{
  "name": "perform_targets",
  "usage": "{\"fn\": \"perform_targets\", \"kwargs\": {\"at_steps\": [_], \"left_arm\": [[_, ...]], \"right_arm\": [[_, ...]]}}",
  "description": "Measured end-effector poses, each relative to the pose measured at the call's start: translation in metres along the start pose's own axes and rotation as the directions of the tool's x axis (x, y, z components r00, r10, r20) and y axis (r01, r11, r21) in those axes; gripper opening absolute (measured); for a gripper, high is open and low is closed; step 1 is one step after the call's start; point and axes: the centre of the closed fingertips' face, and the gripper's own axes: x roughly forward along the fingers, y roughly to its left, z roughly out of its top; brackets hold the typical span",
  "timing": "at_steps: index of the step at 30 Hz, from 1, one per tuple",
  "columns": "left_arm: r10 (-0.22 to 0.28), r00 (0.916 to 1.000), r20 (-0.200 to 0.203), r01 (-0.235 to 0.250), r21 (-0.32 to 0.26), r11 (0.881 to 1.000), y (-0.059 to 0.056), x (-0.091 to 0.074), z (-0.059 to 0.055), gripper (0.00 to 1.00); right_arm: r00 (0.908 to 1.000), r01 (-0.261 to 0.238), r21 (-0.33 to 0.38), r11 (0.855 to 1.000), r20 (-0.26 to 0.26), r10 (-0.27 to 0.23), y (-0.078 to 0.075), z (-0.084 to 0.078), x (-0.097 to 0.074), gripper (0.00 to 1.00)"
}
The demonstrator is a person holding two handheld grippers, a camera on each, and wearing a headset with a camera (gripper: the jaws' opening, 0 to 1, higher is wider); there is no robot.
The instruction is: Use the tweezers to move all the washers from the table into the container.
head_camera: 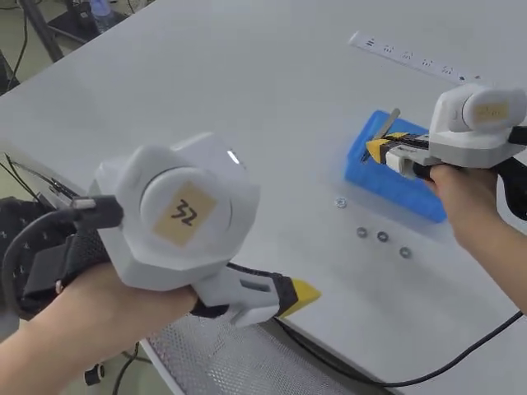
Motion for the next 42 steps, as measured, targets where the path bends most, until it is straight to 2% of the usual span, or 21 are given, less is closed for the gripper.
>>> {"fn": "perform_targets", "kwargs": {"at_steps": [11,19,27,31,37,42], "left_arm": [[-0.001,1.0,-0.005,0.001,0.01,1.0,-0.003,0.001,0.001,0.99],[0.004,1.0,-0.005,-0.004,0.016,1.0,-0.002,-0.001,0.002,0.99],[0.003,1.0,0.004,-0.003,0.031,1.0,-0.006,-0.002,0.007,0.99],[0.001,0.9999,0.012,-0.002,0.024,1.0,-0.008,-0.002,0.007,0.99],[0.004,0.9999,0.01,-0.004,0.028,1.0,-0.009,-0.004,0.006,0.99],[0.009,0.9999,0.008,-0.009,0.03,1.0,-0.009,-0.004,0.006,0.99]], "right_arm": [[1.0,-0.009,0.021,1.0,-0.003,0.009,0.0,-0.003,0.001,0.04],[0.9993,-0.001,-0.003,1.0,0.037,0.001,0.004,0.013,-0.014,0.04],[0.9952,-0.012,-0.032,0.999,0.097,0.015,0.02,0.03,-0.041,0.03],[0.995,-0.01,-0.085,0.996,0.098,0.019,0.024,0.03,-0.046,0.03],[0.9923,-0.03,-0.098,0.995,0.116,0.041,0.038,0.035,-0.058,0.03],[0.9938,-0.067,-0.107,0.992,0.082,0.076,0.048,0.02,-0.055,0.03]]}}
